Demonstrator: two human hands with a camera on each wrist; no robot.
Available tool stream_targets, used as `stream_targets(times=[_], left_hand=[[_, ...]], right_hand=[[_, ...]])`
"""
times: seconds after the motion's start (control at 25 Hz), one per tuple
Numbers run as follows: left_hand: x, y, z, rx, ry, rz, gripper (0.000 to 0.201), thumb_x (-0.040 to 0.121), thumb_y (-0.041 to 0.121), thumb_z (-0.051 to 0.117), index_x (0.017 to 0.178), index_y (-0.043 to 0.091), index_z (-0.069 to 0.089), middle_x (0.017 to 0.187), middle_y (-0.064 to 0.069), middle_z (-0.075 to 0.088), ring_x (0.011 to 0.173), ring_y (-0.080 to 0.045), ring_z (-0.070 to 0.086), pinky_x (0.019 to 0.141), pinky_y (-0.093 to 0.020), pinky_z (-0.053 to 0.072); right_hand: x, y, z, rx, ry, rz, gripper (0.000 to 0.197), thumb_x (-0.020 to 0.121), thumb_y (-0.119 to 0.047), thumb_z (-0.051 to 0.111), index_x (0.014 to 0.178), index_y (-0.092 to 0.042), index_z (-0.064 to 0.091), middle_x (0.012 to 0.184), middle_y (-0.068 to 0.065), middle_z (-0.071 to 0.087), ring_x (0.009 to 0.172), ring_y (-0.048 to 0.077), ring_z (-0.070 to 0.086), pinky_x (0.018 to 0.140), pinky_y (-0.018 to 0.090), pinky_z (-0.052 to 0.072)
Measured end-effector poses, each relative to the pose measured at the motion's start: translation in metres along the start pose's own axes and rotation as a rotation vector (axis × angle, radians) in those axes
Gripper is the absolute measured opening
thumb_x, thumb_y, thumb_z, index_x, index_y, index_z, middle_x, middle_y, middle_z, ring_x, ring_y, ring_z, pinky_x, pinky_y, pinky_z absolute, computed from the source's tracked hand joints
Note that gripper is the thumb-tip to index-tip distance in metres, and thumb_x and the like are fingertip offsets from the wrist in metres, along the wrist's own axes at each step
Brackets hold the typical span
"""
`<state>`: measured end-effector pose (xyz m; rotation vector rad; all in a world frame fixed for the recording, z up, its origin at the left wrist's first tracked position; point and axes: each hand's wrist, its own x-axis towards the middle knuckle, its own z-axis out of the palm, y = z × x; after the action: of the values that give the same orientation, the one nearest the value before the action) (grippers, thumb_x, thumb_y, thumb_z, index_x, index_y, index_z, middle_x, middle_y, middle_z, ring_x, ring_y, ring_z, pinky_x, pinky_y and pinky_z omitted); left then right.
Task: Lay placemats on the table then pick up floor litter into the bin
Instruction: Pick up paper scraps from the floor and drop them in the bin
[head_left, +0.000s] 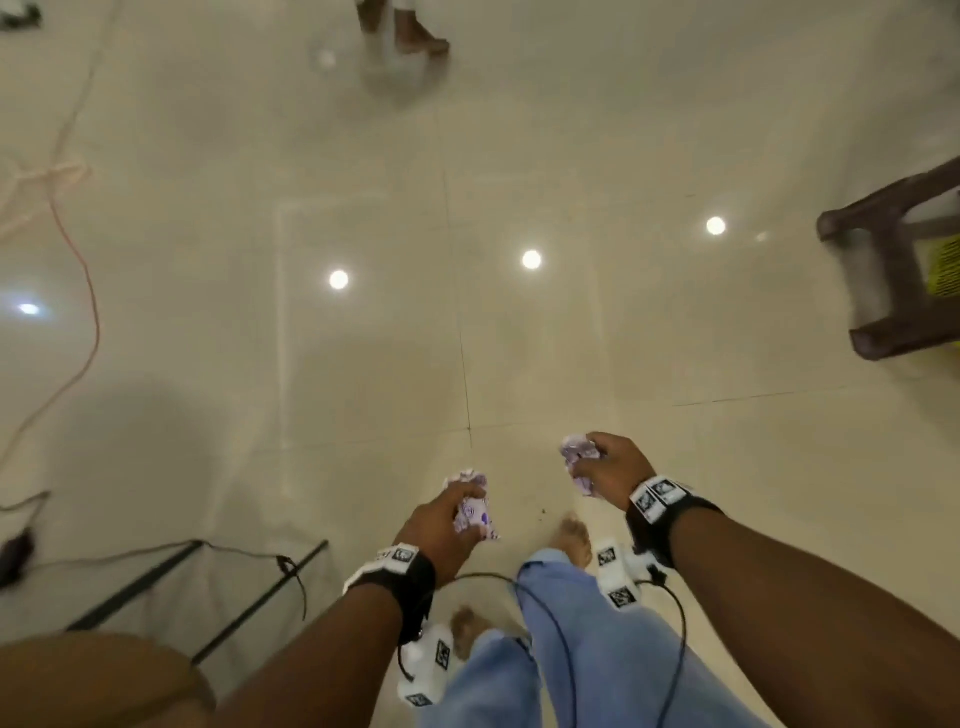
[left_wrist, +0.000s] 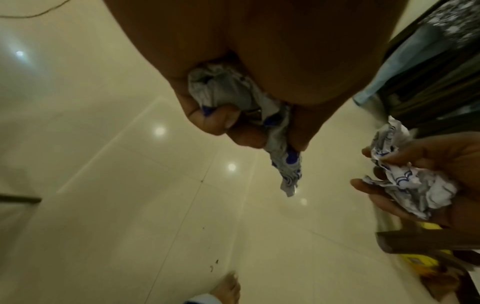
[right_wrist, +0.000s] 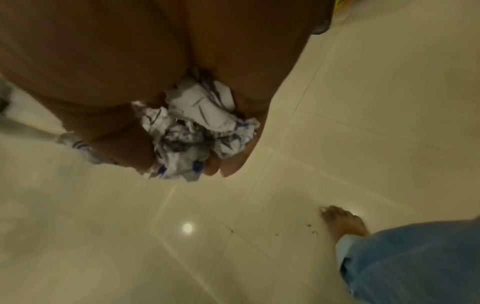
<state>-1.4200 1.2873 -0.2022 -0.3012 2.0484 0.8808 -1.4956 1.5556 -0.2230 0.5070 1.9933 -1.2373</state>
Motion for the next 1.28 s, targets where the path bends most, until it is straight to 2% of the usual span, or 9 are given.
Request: stream_targets(times=[0.24, 0.44, 0.6, 0.68, 0.84, 0.92, 1.04, 1.16, 1.28], left_hand=[[-0.027, 0.174, -0.064, 0.107, 0.002, 0.257, 0.050, 0.087, 0.032, 0.073, 0.131, 0.040, 0.051, 0.137, 0.001, 0.059, 0.112, -0.021, 0.062, 0.093, -0.024, 0.046], [-0.001, 0.275, -0.072, 0.327, -0.185, 0.457, 0.101, 0.080, 0.038, 0.076, 0.152, 0.050, 0.006, 0.132, 0.005, 0.060, 0.109, -0.019, 0.064, 0.092, -0.032, 0.050], [0.031, 0.332, -0.083, 0.246, -0.336, 0.655, 0.055, 0.084, 0.022, 0.075, 0.129, 0.044, 0.052, 0.119, 0.009, 0.068, 0.106, -0.013, 0.066, 0.094, -0.033, 0.052], [0.029, 0.366, -0.075, 0.266, -0.407, 0.730, 0.034, 0.090, 0.013, 0.069, 0.113, 0.037, 0.062, 0.108, 0.005, 0.070, 0.096, -0.017, 0.066, 0.089, -0.030, 0.052], [0.005, 0.424, -0.029, 0.294, -0.560, 0.792, 0.012, 0.098, 0.027, 0.063, 0.107, 0.021, 0.067, 0.087, 0.002, 0.067, 0.065, -0.015, 0.058, 0.054, -0.021, 0.046], [-0.017, 0.444, 0.010, 0.330, -0.568, 0.751, 0.039, 0.100, 0.048, 0.052, 0.105, 0.012, 0.068, 0.081, -0.003, 0.066, 0.063, -0.019, 0.056, 0.043, -0.017, 0.042], [-0.073, 0.452, 0.078, 0.436, -0.692, 0.630, 0.044, 0.100, 0.055, 0.046, 0.094, 0.017, 0.067, 0.081, -0.002, 0.065, 0.069, -0.021, 0.061, 0.051, -0.028, 0.053], [-0.127, 0.435, 0.154, 0.559, -0.806, 0.839, 0.040, 0.101, 0.034, 0.054, 0.068, 0.014, 0.055, 0.062, -0.010, 0.051, 0.054, -0.025, 0.048, 0.055, -0.048, 0.049], [-0.189, 0.406, 0.224, 0.644, -0.876, 0.895, 0.010, 0.099, 0.023, 0.055, 0.091, 0.024, 0.062, 0.083, -0.008, 0.061, 0.068, -0.029, 0.056, 0.065, -0.041, 0.048]], right_hand=[[-0.070, -0.099, -0.082, 0.431, 0.045, -0.022, 0.025, 0.084, 0.008, 0.057, 0.089, -0.015, 0.067, 0.087, 0.016, 0.066, 0.076, 0.033, 0.065, 0.066, 0.045, 0.054], [-0.096, -0.134, -0.138, 0.517, 0.041, -0.160, 0.061, 0.070, -0.007, 0.059, 0.121, -0.039, 0.065, 0.115, 0.010, 0.070, 0.098, 0.028, 0.067, 0.087, 0.046, 0.058], [-0.115, -0.141, -0.167, 0.683, 0.284, -0.075, 0.044, 0.075, 0.005, 0.058, 0.104, -0.024, 0.074, 0.092, 0.005, 0.073, 0.080, 0.026, 0.067, 0.070, 0.035, 0.057], [-0.136, -0.136, -0.166, 0.917, 0.453, -0.044, 0.048, 0.073, 0.010, 0.055, 0.104, -0.019, 0.075, 0.097, 0.014, 0.070, 0.083, 0.031, 0.064, 0.072, 0.042, 0.056], [-0.184, -0.117, -0.157, 1.324, 0.902, -0.032, 0.048, 0.076, 0.011, 0.052, 0.103, -0.020, 0.076, 0.102, 0.022, 0.071, 0.081, 0.035, 0.067, 0.080, 0.055, 0.057], [-0.216, -0.095, -0.151, 1.439, 1.085, 0.011, 0.039, 0.077, 0.009, 0.055, 0.094, -0.018, 0.077, 0.085, 0.020, 0.070, 0.071, 0.036, 0.062, 0.069, 0.051, 0.055], [-0.268, -0.052, -0.131, 1.536, 1.263, -0.008, 0.021, 0.079, 0.002, 0.062, 0.080, -0.016, 0.073, 0.077, 0.020, 0.066, 0.069, 0.033, 0.060, 0.063, 0.040, 0.048], [-0.318, -0.008, -0.109, 1.659, 1.408, -0.064, 0.008, 0.086, -0.005, 0.071, 0.093, -0.009, 0.069, 0.083, 0.022, 0.067, 0.069, 0.030, 0.061, 0.058, 0.033, 0.048], [-0.377, 0.045, -0.084, 1.762, 1.526, -0.092, 0.013, 0.087, -0.006, 0.071, 0.097, -0.010, 0.063, 0.084, 0.023, 0.060, 0.067, 0.027, 0.054, 0.055, 0.030, 0.045]])
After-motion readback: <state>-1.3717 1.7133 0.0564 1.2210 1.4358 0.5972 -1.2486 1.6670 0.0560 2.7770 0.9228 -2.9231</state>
